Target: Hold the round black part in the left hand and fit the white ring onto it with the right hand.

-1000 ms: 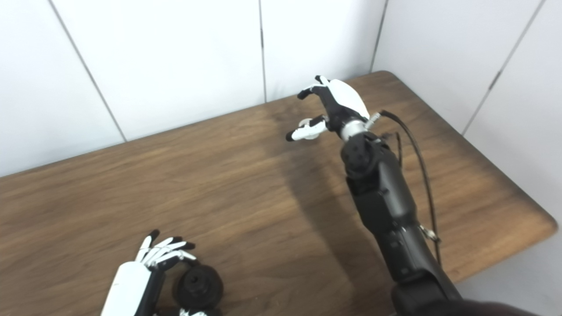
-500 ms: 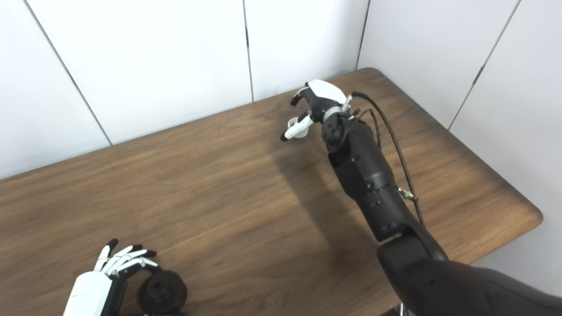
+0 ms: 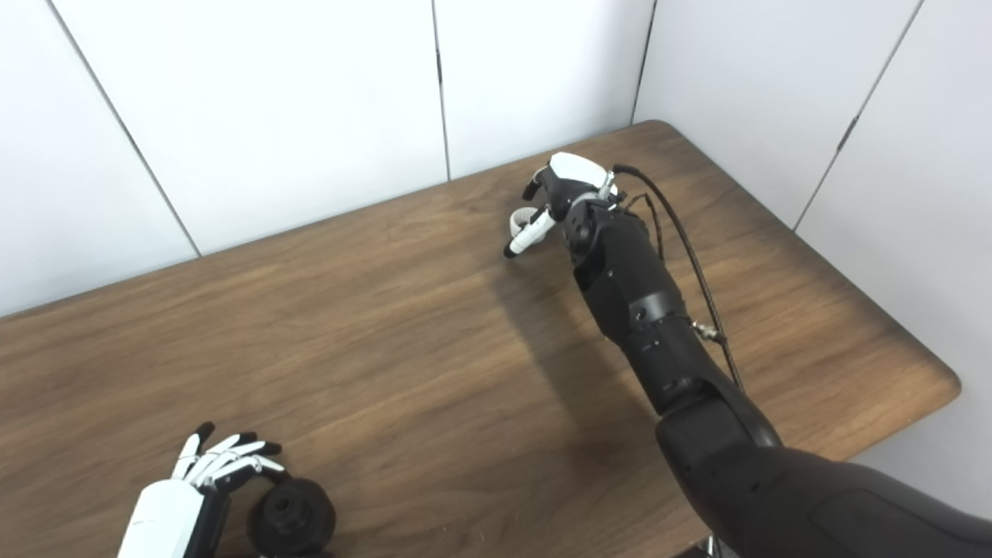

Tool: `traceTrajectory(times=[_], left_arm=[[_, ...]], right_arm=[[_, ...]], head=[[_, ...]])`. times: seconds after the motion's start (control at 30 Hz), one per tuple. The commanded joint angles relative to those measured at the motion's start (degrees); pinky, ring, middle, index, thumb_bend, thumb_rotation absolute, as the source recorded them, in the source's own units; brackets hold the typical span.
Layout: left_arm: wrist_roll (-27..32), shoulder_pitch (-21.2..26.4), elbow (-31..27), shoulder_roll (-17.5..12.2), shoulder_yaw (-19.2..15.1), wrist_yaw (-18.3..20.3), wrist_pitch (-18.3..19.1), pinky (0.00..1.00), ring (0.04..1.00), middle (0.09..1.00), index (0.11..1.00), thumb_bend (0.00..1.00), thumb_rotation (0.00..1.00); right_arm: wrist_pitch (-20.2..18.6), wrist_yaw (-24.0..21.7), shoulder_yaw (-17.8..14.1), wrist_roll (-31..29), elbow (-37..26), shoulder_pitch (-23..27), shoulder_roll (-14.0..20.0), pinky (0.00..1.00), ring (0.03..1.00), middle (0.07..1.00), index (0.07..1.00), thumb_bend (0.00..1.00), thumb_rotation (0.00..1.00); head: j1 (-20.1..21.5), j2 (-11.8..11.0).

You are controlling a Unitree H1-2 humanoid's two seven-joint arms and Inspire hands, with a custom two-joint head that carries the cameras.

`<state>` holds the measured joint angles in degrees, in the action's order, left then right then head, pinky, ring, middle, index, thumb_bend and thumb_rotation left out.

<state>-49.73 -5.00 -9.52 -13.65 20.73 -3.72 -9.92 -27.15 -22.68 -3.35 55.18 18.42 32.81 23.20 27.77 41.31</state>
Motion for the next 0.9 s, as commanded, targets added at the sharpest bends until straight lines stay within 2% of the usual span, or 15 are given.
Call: traceTrajectory(times=[0.0,0.4,0.87], left_arm=[[-0.02,-0.36,-0.1,0.47,0.42,-0.64,-0.91,1.0,0.846,0.75,0.482,0.52,0.05],[0.23,-0.19,0.08,0.4,0.2,-0.69,-1.11,1.0,0.849,0.749,0.482,0.52,0.05],[0.06,-0.14,0.03,0.46,0.18,-0.8,-1.07,1.0,0.846,0.747,0.482,0.52,0.05]], right_arm=[[0.24,1.33,-0.1,0.98,-1.4,2.98,1.31,1.0,1.0,1.0,0.755,0.87,0.27],[0.24,0.68,-0.84,2.07,-2.13,2.26,1.77,1.0,1.0,0.993,0.729,0.86,0.28],[0.24,0.7,0.34,1.26,-2.0,1.22,3.36,1.0,1.0,0.96,0.671,0.84,0.25]], head=[[0.01,0.06],[0.46,0.2],[0.29,0.49]])
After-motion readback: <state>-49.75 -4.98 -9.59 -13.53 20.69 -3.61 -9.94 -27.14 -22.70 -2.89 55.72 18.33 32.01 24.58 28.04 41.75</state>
